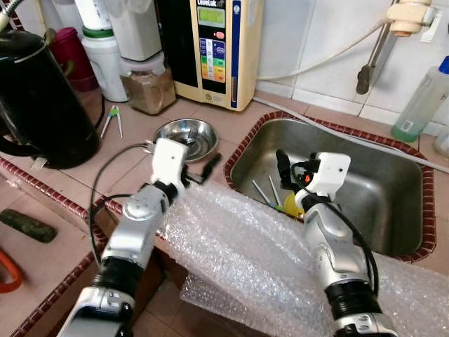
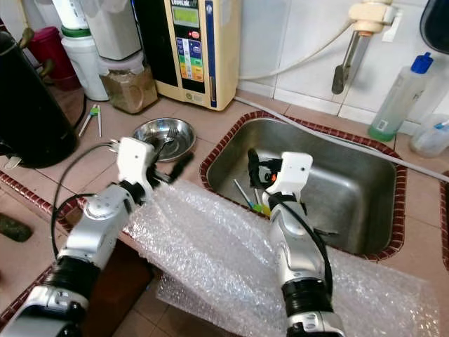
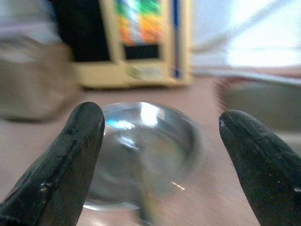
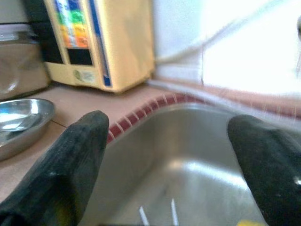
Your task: Kitchen organization
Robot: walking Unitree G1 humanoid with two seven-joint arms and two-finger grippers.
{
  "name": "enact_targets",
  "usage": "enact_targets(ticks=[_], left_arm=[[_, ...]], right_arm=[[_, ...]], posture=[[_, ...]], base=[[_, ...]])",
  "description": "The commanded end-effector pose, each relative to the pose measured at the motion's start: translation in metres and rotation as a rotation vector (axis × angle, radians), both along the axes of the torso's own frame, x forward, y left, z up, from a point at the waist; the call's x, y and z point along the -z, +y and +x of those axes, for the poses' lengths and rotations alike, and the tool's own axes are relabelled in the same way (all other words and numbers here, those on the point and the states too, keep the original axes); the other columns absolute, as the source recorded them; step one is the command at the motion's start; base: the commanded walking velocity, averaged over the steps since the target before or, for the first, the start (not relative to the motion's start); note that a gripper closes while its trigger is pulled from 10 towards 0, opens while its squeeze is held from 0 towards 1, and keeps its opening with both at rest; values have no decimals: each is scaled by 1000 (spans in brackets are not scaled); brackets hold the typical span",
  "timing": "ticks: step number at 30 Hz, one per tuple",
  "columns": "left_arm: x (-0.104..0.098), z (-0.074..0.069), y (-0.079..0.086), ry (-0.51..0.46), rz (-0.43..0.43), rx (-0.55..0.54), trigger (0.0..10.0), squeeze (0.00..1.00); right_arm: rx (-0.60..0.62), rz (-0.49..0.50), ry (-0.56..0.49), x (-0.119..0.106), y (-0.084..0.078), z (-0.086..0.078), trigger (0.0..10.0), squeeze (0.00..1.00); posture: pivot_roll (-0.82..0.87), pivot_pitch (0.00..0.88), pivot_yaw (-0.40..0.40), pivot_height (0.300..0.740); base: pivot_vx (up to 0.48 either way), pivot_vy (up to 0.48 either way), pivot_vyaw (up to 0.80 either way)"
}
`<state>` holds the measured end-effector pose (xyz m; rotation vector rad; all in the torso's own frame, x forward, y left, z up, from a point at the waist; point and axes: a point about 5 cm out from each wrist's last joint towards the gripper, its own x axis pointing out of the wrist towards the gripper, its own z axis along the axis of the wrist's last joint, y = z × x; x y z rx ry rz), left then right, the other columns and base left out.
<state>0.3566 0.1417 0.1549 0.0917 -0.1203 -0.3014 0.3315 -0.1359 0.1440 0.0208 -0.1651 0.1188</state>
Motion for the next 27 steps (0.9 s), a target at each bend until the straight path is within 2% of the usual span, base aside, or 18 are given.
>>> enact_targets(ticks=[1,2,3,5,11,12,13,20,21,22,23,24,25,26,27], left_arm=[[-5,3,5,-34,7,-50,10000,1000],[-4,3,5,-39,7,-58,10000,1000],[-3,3,6,-38,-3,-63,10000,1000],[1,3,7,-31,-3,-69,10000,1000],[14,2,5,5,9,-67,10000,1000],[18,1,3,21,20,-63,10000,686],[24,0,2,48,31,-61,10000,0],[42,0,0,141,11,-50,10000,0],[44,0,-1,156,6,-47,8157,0],[45,0,-1,161,5,-45,8157,0],[46,0,-1,170,1,-42,5255,0],[47,0,-1,176,-6,-42,4118,0],[47,0,-1,180,-11,-42,4118,0],[48,1,-1,182,-14,-45,1608,0],[47,2,-1,183,-16,-45,0,0]], right_arm=[[-84,-12,18,1,11,-6,10000,1000],[-119,7,26,1,14,-9,10000,1000],[-160,47,32,1,16,-12,10000,0],[-179,110,46,-1,19,-18,10000,0],[-190,103,22,-11,24,-27,10000,0],[-192,97,19,-12,25,-29,10000,0],[-197,90,17,-15,25,-31,10000,0],[-223,22,4,-21,29,-35,10000,0],[-297,91,9,-23,36,-39,10000,0],[-315,96,10,-23,37,-40,10000,0],[-303,72,8,-24,38,-40,10000,0],[-287,44,2,-24,38,-39,10000,0],[-277,24,-2,-25,38,-39,10000,0],[-298,21,-36,-28,42,-42,10000,0],[-305,20,-33,-28,45,-43,10000,0]], posture=[[-25,4,45,740],[-25,4,45,740],[-26,2,44,740],[-26,2,43,740],[-30,2,40,740],[-36,2,40,740],[-36,2,40,740],[-48,6,41,740],[-48,6,41,740],[-48,6,41,740],[-48,6,41,740],[-48,6,41,740],[-48,6,41,740],[-54,8,42,740],[-54,8,42,740]], base=[[0,0,0],[0,0,0],[0,0,0],[0,0,0],[0,0,0],[0,0,0],[0,0,0],[0,0,0],[0,0,0],[0,0,0],[0,0,0],[0,0,0],[0,0,0],[0,0,0],[0,0,0]])
